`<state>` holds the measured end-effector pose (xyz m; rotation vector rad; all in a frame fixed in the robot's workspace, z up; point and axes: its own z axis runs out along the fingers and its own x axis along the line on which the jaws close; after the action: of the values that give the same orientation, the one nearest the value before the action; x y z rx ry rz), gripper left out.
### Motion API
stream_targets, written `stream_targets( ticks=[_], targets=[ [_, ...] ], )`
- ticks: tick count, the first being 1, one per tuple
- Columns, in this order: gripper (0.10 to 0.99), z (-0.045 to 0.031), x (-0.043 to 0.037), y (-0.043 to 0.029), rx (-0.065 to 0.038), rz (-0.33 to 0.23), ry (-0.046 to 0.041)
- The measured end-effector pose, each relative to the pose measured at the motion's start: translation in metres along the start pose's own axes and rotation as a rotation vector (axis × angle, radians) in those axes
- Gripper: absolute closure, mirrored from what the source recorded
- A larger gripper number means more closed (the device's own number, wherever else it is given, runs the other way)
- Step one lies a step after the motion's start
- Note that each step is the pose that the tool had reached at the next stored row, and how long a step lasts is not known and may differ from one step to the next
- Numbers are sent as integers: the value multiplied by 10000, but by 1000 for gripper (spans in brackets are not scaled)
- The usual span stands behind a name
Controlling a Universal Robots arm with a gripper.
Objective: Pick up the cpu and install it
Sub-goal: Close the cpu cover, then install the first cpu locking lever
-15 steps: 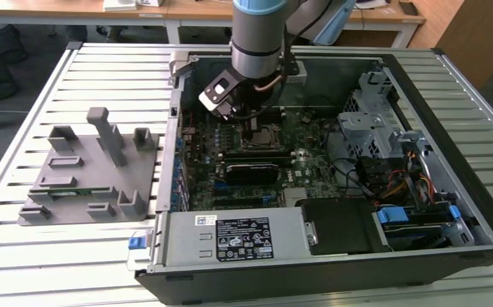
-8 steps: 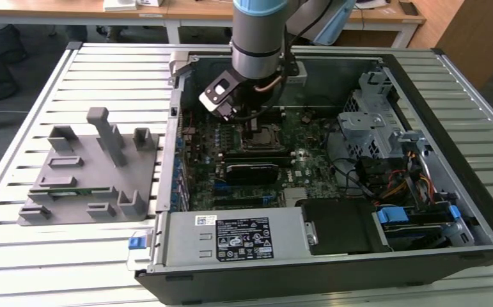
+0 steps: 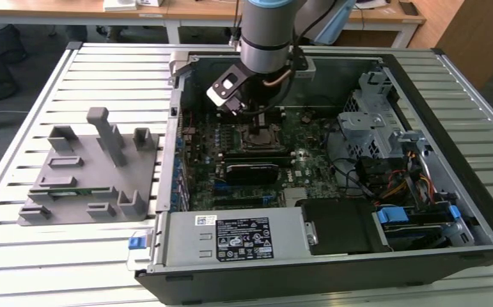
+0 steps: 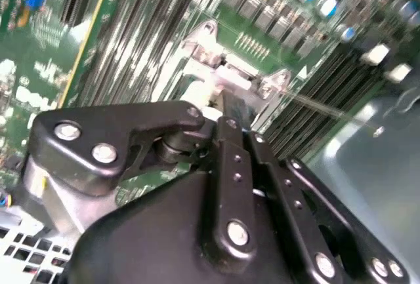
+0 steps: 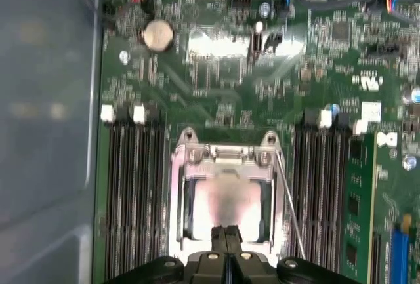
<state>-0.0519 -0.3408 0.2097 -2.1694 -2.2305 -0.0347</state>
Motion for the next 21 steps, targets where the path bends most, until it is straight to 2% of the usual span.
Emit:
stream_targets(
  ticks=[5, 10, 17, 21],
  targets=[
    [980, -1, -3, 84, 1, -1, 0],
    [980, -1, -4, 129, 1, 0, 0],
    [980, -13, -4, 148, 2, 1, -3],
    [980, -85, -1, 147, 0, 1, 0]
  ],
)
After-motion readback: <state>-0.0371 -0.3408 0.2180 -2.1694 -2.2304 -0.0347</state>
